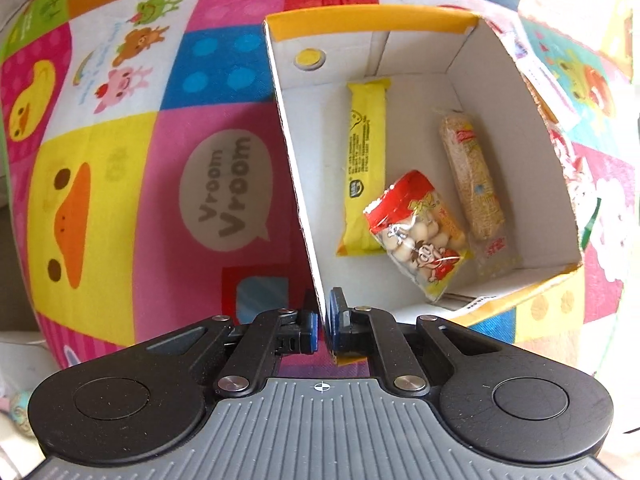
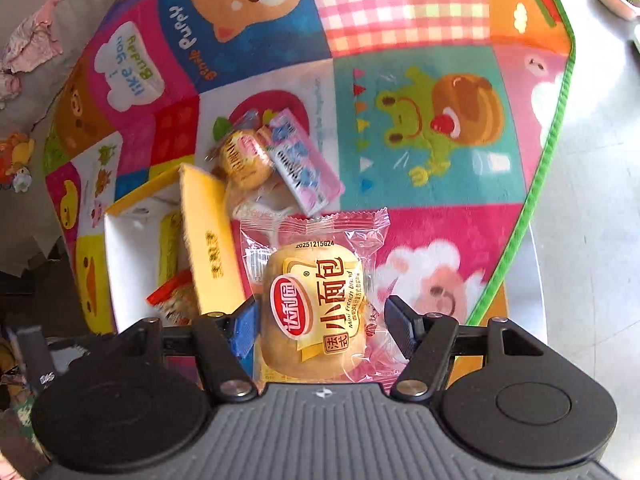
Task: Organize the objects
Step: 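Grasp the round bread bun bag with the right gripper, then carry the bread bun bag toward the box with the right gripper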
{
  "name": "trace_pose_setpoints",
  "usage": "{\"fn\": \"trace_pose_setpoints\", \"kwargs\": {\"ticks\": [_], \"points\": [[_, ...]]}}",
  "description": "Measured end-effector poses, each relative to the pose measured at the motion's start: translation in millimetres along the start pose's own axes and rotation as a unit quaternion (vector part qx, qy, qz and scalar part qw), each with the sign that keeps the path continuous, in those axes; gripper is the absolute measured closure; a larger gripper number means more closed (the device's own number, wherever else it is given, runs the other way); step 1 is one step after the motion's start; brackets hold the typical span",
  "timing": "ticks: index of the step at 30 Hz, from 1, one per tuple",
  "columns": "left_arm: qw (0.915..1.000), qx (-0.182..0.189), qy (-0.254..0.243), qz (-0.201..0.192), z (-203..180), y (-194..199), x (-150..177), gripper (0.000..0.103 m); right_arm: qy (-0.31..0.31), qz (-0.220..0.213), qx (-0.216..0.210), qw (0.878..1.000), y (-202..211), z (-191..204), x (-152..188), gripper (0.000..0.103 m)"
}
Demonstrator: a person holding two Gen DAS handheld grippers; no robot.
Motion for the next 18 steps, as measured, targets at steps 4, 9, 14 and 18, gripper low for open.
{"fn": "trace_pose_setpoints", "kwargs": {"ticks": [4,9,14,18], "points": [[0.9999,0.012,0.005,-0.003,2.9,3.0,2.8,0.095,0.002,0.012,-0.012,1.0,16.1,29.3,41.0,0.037],[0.9992,0.034,0.019,-0.008,9.7,3.9,0.8,0.094,0.009,0.019,-0.014,1.0,24.7,61.5,77.4,0.037],[0.9987,0.043,0.024,-0.013,13.1,3.0,-5.4,0.095,0.018,0.002,0.012,1.0,36.1,77.0,98.3,0.037],[0.9987,0.047,0.006,-0.018,10.7,4.0,-7.4,0.094,0.005,-0.02,0.026,0.999,41.9,79.6,108.5,0.037]]}}
Point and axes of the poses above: each gripper's, at about its wrist camera, not at the fingertips, and y roughly against the way its jaws point, z to its left, x to its underside, the point moved 9 cm from there along -y, roughly the way its jaws point
